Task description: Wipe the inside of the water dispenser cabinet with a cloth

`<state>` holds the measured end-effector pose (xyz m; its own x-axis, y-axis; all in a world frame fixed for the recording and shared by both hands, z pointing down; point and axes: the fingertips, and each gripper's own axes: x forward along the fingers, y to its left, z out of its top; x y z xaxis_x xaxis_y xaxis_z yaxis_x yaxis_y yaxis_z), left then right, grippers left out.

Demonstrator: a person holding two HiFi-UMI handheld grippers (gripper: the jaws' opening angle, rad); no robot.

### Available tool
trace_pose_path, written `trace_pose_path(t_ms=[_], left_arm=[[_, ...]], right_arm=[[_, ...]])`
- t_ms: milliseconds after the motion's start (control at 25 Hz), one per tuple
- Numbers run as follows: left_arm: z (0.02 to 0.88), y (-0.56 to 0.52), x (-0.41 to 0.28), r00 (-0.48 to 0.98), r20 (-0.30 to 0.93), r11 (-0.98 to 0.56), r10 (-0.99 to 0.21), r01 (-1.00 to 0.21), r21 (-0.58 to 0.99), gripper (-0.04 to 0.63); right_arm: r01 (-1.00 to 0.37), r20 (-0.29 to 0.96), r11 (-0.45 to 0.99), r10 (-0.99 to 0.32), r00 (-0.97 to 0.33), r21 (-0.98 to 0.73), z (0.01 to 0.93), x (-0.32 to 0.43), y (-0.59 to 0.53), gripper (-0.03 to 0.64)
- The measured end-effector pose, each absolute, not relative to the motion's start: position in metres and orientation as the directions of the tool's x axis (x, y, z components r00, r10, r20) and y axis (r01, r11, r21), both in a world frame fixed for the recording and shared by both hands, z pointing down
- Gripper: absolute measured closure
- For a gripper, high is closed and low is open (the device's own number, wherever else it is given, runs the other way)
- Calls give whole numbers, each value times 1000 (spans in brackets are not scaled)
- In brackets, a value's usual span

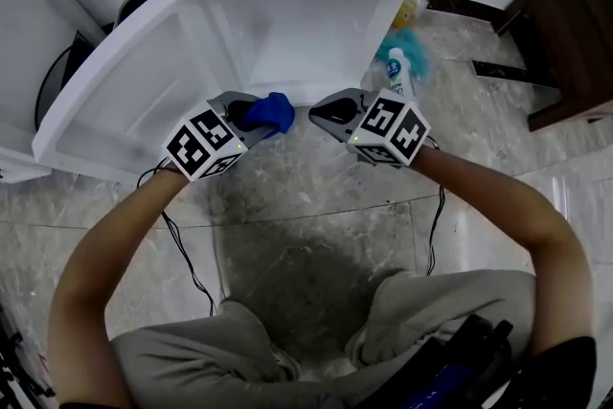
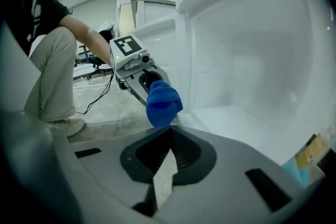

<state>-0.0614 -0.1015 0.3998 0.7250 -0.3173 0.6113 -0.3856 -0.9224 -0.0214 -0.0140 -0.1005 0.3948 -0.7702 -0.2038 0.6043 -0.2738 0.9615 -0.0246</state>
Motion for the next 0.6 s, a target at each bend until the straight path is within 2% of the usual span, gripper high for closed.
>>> trace_pose_path(t_ms=[600], left_arm=[[429, -86, -64, 734, 639, -946, -230, -323, 30, 485]], right_arm=[[-227, 653, 974, -159, -740, -20, 409, -21, -87, 618]])
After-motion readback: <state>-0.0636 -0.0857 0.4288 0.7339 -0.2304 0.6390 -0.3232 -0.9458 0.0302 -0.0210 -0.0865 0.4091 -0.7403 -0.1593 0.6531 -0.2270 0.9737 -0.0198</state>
